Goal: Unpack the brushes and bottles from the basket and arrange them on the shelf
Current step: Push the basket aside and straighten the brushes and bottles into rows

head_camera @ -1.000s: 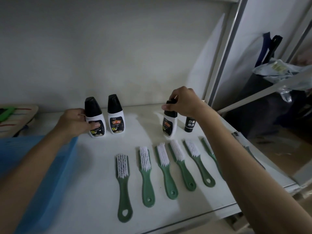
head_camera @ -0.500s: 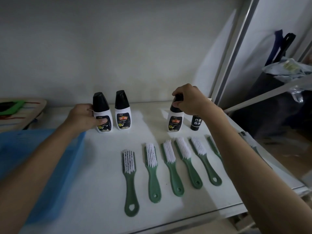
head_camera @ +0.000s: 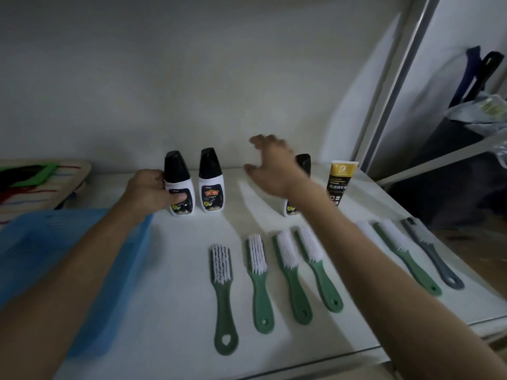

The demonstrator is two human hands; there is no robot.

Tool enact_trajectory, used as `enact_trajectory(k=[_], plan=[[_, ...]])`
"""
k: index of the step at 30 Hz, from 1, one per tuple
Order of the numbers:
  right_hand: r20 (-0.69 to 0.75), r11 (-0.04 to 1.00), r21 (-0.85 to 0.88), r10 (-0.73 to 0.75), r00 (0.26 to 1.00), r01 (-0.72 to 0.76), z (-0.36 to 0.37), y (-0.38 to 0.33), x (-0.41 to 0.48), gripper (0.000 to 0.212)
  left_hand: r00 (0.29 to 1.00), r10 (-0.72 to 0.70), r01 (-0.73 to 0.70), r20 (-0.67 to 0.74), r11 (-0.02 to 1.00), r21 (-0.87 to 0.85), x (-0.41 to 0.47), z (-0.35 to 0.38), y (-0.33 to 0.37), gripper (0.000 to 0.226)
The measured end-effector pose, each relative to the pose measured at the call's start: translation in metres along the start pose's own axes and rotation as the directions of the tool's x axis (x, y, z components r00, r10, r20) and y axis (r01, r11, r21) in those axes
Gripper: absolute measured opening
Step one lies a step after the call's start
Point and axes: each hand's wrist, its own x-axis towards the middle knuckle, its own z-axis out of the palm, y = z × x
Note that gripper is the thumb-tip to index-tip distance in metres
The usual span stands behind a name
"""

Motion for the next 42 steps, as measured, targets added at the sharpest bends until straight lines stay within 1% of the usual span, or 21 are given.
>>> enact_trajectory(k=[1, 3, 4, 5, 6, 9, 12, 14, 16, 19, 22, 24, 26, 30, 35, 38, 42], plan=[[0.055, 0.989, 0.144, 0.025, 0.998, -0.033, 0.016, -0.011, -0.002, 0.061, 1.000, 0.008, -0.008, 0.000, 1.000, -0.004, -0.001, 0.001, 0.002, 0.037], [0.239, 0.896, 0.392, 0.121, 0.963, -0.210, 0.049, -0.026, -0.008, 0.057, 1.000, 0.022, -0.022, -0.002, 1.000, 0.011, 0.001, 0.004, 0.001, 0.042], [0.304, 0.842, 0.458, 0.154, 0.940, -0.286, 0.064, -0.031, -0.010, 0.052, 1.000, 0.013, -0.012, -0.012, 0.998, 0.057, 0.002, 0.005, 0.002, 0.040], [0.329, 0.810, 0.488, 0.174, 0.928, -0.325, 0.078, -0.033, -0.010, 0.047, 1.000, -0.005, 0.008, -0.026, 0.994, 0.108, 0.004, 0.005, 0.001, 0.036], [0.326, 0.796, 0.501, 0.191, 0.926, -0.340, 0.090, -0.035, -0.008, 0.043, 0.999, -0.023, 0.028, -0.034, 0.990, 0.137, 0.006, 0.004, -0.001, 0.033], [0.276, 0.771, 0.528, 0.240, 0.931, -0.356, 0.112, -0.035, 0.001, 0.036, 0.999, -0.035, 0.035, -0.003, 0.990, 0.137, 0.009, 0.003, -0.004, 0.032], [0.241, 0.737, 0.577, 0.257, 0.936, -0.351, 0.111, -0.035, 0.002, 0.030, 0.999, -0.035, 0.039, -0.023, 0.982, 0.186, 0.010, 0.004, -0.005, 0.033], [0.235, 0.715, 0.609, 0.250, 0.939, -0.342, 0.108, -0.033, 0.001, 0.029, 0.999, -0.032, 0.034, -0.018, 0.982, 0.186, 0.011, 0.004, -0.005, 0.033], [0.236, 0.731, 0.599, 0.228, 0.945, -0.326, 0.106, -0.031, 0.000, 0.031, 1.000, -0.022, 0.024, -0.012, 0.980, 0.198, 0.011, 0.005, -0.004, 0.034], [0.251, 0.790, 0.536, 0.187, 0.950, -0.297, 0.101, -0.023, -0.005, 0.033, 1.000, 0.023, -0.027, 0.021, 0.972, 0.232, 0.009, 0.009, 0.000, 0.034], [0.241, 0.816, 0.491, 0.209, 0.948, -0.305, 0.092, -0.009, -0.015, 0.033, 0.997, 0.054, -0.067, 0.055, 0.963, 0.262, 0.002, 0.013, 0.006, 0.023], [0.225, 0.831, 0.454, 0.242, 0.944, -0.321, 0.085, 0.002, -0.023, 0.033, 0.993, 0.074, -0.096, 0.093, 0.960, 0.262, -0.003, 0.016, 0.009, 0.023], [0.198, 0.840, 0.429, 0.271, 0.942, -0.332, 0.078, 0.013, -0.029, 0.030, 0.989, 0.091, -0.120, 0.120, 0.955, 0.269, -0.010, 0.021, 0.013, 0.025], [0.143, 0.851, 0.412, 0.292, 0.946, -0.325, 0.071, 0.024, -0.036, 0.028, 0.987, 0.080, -0.115, 0.142, 0.958, 0.263, -0.022, 0.027, 0.022, 0.027], [0.146, 0.860, 0.398, 0.284, 0.948, -0.319, 0.067, 0.025, -0.040, 0.025, 0.984, 0.112, -0.149, 0.142, 0.947, 0.285, -0.027, 0.034, 0.028, 0.024], [0.142, 0.865, 0.388, 0.284, 0.948, -0.317, 0.066, 0.023, -0.041, 0.025, 0.983, 0.107, -0.143, 0.148, 0.955, 0.259, -0.027, 0.037, 0.028, 0.023], [0.160, 0.870, 0.350, 0.309, 0.937, -0.347, 0.057, 0.016, -0.050, 0.031, 0.979, 0.084, -0.133, 0.188, 0.956, 0.263, -0.027, 0.035, 0.030, 0.035]])
